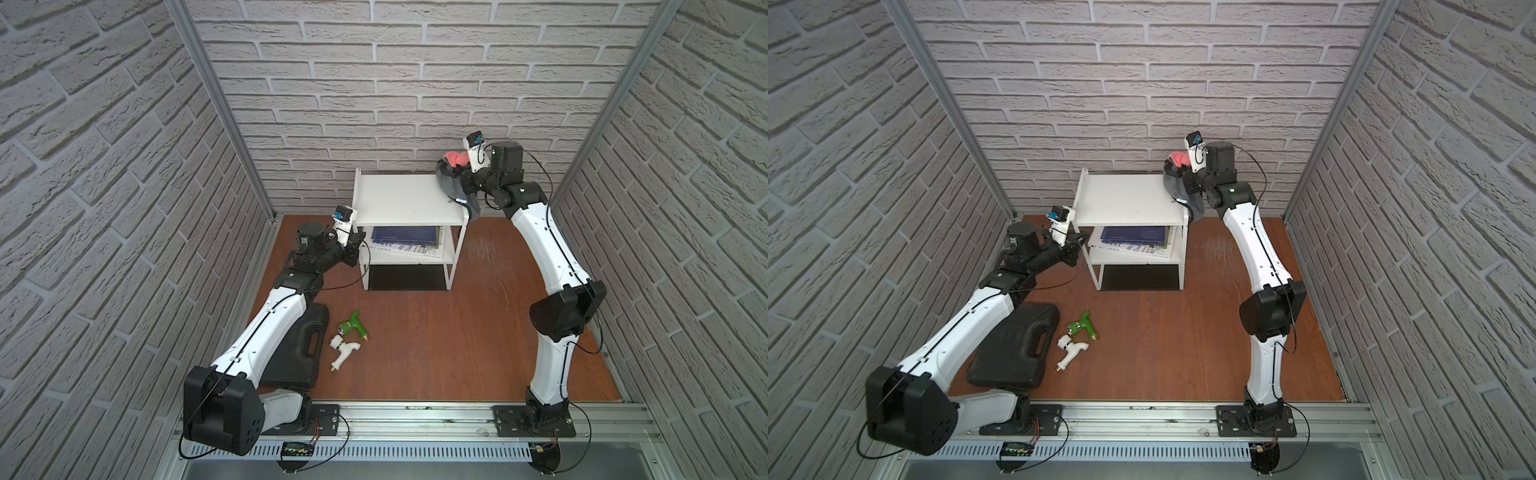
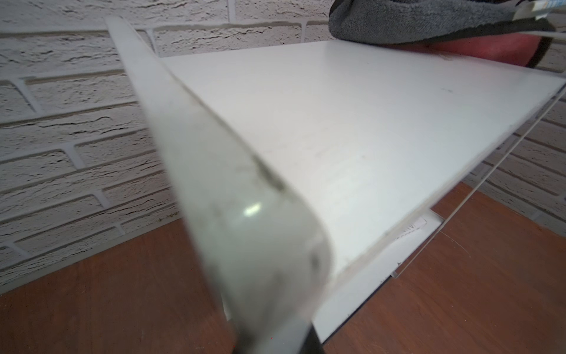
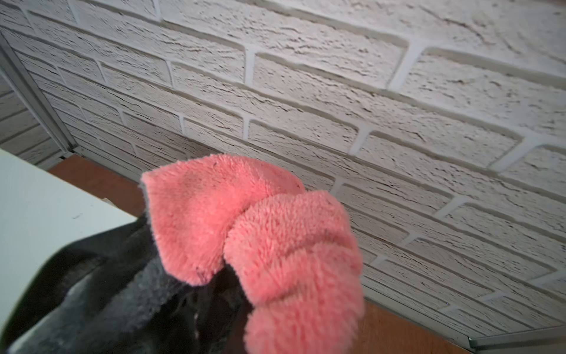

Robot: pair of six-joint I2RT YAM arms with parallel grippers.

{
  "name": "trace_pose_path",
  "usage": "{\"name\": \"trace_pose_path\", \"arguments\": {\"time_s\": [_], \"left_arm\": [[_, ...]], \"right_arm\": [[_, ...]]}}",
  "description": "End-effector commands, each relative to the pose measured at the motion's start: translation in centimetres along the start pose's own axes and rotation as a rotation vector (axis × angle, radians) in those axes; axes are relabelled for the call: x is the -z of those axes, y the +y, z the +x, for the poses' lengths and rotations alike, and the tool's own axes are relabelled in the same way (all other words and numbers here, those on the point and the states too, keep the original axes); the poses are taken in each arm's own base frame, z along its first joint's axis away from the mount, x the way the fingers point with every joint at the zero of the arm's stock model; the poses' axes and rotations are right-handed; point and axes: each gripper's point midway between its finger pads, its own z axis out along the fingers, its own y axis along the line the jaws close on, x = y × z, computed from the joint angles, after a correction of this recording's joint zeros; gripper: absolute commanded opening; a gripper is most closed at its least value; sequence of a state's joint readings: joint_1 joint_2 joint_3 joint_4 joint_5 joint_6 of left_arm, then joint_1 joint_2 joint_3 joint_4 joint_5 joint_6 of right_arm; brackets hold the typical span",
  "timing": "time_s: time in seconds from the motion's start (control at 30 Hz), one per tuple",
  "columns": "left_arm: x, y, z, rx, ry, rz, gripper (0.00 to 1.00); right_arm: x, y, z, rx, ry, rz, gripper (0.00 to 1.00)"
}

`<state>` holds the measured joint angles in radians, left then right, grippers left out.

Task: Wipe the bookshelf clean with a cloth
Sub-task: Wipe the dust from the shelf.

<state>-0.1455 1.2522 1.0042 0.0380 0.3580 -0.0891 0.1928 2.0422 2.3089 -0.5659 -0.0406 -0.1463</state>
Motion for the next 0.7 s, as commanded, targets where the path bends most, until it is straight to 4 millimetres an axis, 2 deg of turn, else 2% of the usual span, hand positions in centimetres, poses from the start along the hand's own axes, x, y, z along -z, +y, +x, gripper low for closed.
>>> {"name": "trace_pose_path", "arguments": {"time_s": [0.0, 0.07, 0.1, 0.13, 0.17, 0.2, 0.3, 0.37, 0.5, 0.57, 0.67], "left_arm": [[0.6, 2.8, 0.9, 0.04, 0.034, -0.111, 0.0], [0.7, 3.0, 0.9, 0.041, 0.031, -0.121, 0.0], [0.8, 3.0, 0.8, 0.041, 0.029, -0.122, 0.0], [0.9, 2.9, 0.7, 0.044, 0.026, -0.12, 0.0], [0.9, 2.8, 0.6, 0.043, 0.023, -0.118, 0.0], [1.0, 2.8, 0.5, 0.044, 0.021, -0.117, 0.0], [1.2, 2.8, 0.5, 0.046, 0.016, -0.125, 0.0], [1.2, 2.9, 0.3, 0.05, 0.009, -0.128, 0.0], [1.0, 2.5, 0.0, 0.064, -0.003, -0.102, 0.0], [0.9, 2.3, 0.0, 0.067, -0.006, -0.094, 0.0], [0.9, 2.3, 0.2, 0.068, -0.005, -0.096, 0.0]], "right_arm": [[1.3, -1.9, 1.9, -0.013, 0.094, 0.056, 0.03], [2.9, -5.7, 1.9, -0.032, 0.103, 0.194, 0.03], [3.9, -8.2, 2.1, -0.041, 0.107, 0.29, 0.03], [5.8, -10.3, 1.7, -0.058, 0.095, 0.364, 0.03], [6.3, -10.1, 1.7, -0.065, 0.09, 0.329, 0.03], [6.4, -8.7, 1.3, -0.069, 0.07, 0.239, 0.03], [7.4, -1.6, -1.3, -0.102, -0.085, -0.158, 0.03], [7.8, 1.1, -2.6, -0.135, -0.151, -0.303, 0.03], [8.0, 3.0, -3.9, -0.153, -0.205, -0.428, 0.03], [7.9, 3.4, -3.6, -0.144, -0.194, -0.455, 0.03], [7.4, 3.3, -2.0, -0.126, -0.138, -0.436, 0.03]]}}
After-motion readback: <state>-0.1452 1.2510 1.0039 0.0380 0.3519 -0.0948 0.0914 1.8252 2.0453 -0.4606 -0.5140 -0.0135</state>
